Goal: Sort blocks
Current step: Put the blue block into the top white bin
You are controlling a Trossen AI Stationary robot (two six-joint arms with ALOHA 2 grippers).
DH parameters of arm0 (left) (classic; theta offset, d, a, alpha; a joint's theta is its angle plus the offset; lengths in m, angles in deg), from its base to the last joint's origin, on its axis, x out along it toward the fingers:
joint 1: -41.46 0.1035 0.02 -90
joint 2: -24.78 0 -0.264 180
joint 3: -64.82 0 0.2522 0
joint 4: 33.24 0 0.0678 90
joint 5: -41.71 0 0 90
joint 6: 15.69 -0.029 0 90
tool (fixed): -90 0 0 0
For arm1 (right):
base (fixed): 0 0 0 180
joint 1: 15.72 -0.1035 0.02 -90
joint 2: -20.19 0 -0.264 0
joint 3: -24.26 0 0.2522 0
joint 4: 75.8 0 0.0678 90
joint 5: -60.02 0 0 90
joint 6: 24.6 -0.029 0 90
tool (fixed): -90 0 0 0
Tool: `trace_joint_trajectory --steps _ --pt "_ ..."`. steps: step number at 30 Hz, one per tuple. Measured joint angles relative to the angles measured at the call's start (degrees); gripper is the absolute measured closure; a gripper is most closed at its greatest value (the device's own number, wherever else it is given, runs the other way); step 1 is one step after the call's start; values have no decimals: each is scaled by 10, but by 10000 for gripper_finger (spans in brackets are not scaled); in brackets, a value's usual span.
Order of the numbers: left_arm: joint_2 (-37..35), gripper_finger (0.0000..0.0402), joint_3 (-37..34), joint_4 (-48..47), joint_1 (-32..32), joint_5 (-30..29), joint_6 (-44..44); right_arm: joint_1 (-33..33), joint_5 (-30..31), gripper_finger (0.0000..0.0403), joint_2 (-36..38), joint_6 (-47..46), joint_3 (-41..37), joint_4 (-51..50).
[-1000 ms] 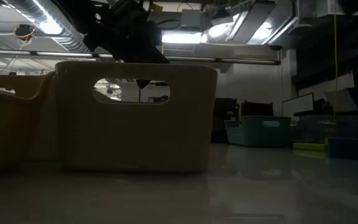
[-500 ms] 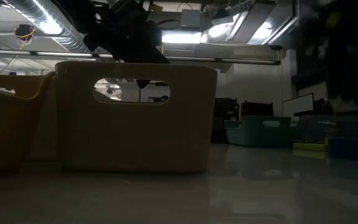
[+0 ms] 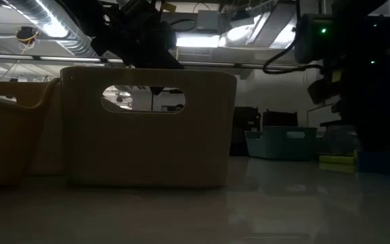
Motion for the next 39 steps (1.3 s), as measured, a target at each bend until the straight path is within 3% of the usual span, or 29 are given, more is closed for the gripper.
trace_joint_trajectory --steps 5,13,39 --pt "0 224 0 0 0 0 0 19 -15 235 0 2 0 -32" --pt "0 224 0 0 0 0 -2 19 -125 235 7 -29 1 -20" --pt "0 224 0 -3 0 0 -15 19 -118 235 7 -50 2 48"
